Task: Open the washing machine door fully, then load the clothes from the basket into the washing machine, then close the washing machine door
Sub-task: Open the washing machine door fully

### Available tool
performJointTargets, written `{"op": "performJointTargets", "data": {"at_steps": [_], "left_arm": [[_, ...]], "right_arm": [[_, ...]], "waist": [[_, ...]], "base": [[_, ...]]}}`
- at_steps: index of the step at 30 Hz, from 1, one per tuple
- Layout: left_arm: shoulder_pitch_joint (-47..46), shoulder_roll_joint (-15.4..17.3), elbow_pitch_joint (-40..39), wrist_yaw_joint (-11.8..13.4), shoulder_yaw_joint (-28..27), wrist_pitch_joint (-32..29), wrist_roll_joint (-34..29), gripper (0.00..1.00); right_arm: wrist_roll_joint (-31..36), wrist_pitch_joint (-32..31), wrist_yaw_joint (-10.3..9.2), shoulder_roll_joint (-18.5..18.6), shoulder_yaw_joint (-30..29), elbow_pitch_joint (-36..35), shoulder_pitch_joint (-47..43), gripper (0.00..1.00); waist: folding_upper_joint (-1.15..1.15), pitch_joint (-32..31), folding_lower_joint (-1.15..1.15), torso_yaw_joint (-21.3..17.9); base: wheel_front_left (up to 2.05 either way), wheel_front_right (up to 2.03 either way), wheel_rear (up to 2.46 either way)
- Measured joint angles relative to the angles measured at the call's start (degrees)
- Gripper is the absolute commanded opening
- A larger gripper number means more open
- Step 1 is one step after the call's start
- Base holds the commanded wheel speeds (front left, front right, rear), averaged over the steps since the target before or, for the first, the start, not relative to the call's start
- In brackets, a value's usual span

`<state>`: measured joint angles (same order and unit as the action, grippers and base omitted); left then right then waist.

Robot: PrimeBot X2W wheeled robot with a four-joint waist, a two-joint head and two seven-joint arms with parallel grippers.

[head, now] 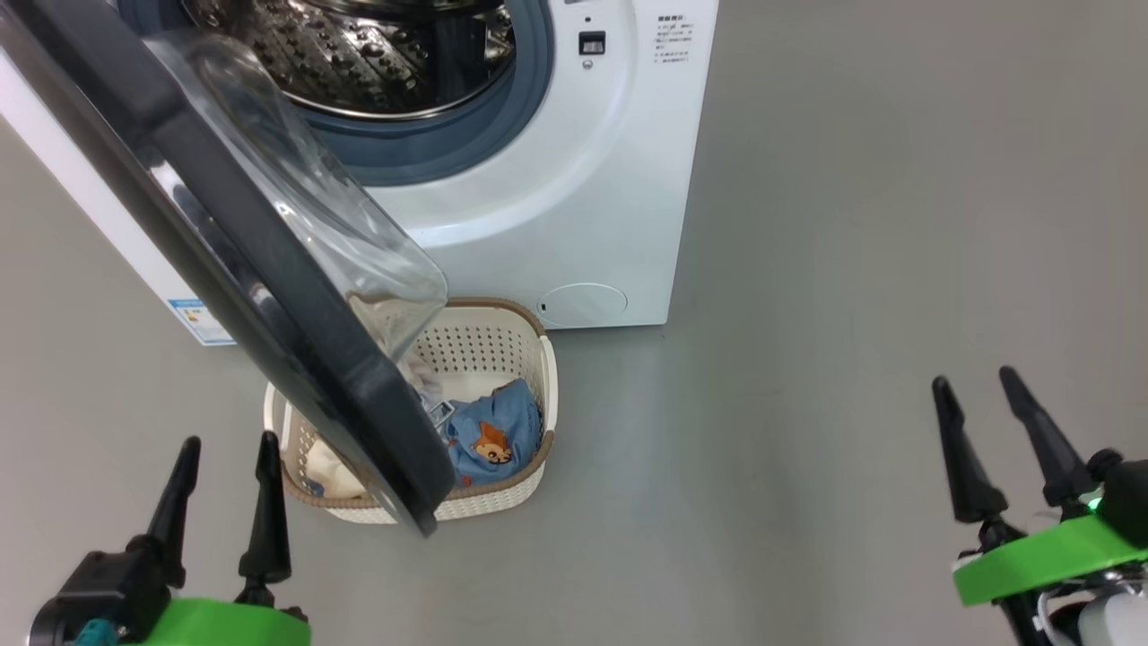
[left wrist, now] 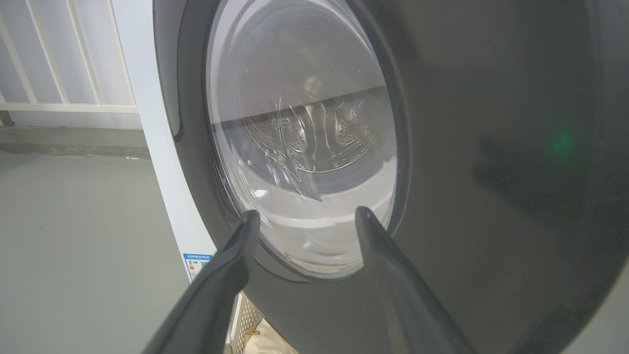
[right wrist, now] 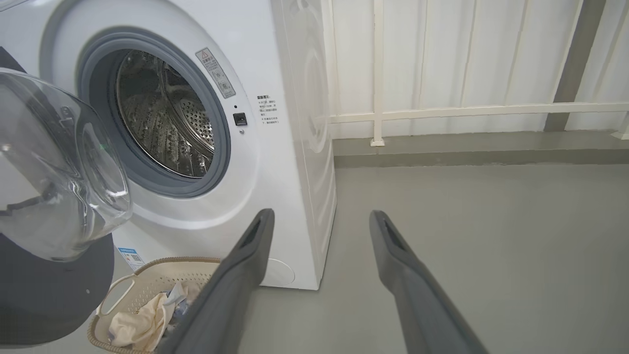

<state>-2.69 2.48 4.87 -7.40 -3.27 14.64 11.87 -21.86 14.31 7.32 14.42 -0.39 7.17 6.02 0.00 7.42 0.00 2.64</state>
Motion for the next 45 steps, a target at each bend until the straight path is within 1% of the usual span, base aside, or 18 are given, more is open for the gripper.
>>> {"op": "performJointTargets", "data": {"at_steps": [5, 12, 25, 45], "left_arm": [[0.7, -0.1, -0.3, 0.0, -0.3, 0.0, 0.0, 1.00], [1.9, -0.2, -0.7, 0.0, -0.3, 0.0, 0.0, 1.00], [2.8, -0.3, -0.7, 0.0, -0.3, 0.0, 0.1, 1.00], [3.9, -0.3, -0.8, 0.0, 0.2, 0.0, 0.3, 1.00]], "right_arm": [[5.0, 0.0, 0.01, -1.9, -0.3, -0.8, -1.4, 1.00], [7.7, 0.0, 0.01, -4.0, -1.6, -1.2, -1.7, 1.00], [9.2, 0.0, 0.01, -5.5, -1.9, -0.9, -2.7, 1.00], [9.3, 0.0, 0.01, -5.4, -1.1, 1.0, -2.8, 1.00]], "waist": [[0.00, -0.3, 0.00, 0.0], [0.00, -0.6, 0.00, 0.2], [0.00, -1.4, 0.00, 0.8], [0.00, -1.6, 0.00, 0.6]], "base": [[0.00, 0.00, 0.00], [0.00, 0.00, 0.00], [0.00, 0.00, 0.00], [0.00, 0.00, 0.00]]}}
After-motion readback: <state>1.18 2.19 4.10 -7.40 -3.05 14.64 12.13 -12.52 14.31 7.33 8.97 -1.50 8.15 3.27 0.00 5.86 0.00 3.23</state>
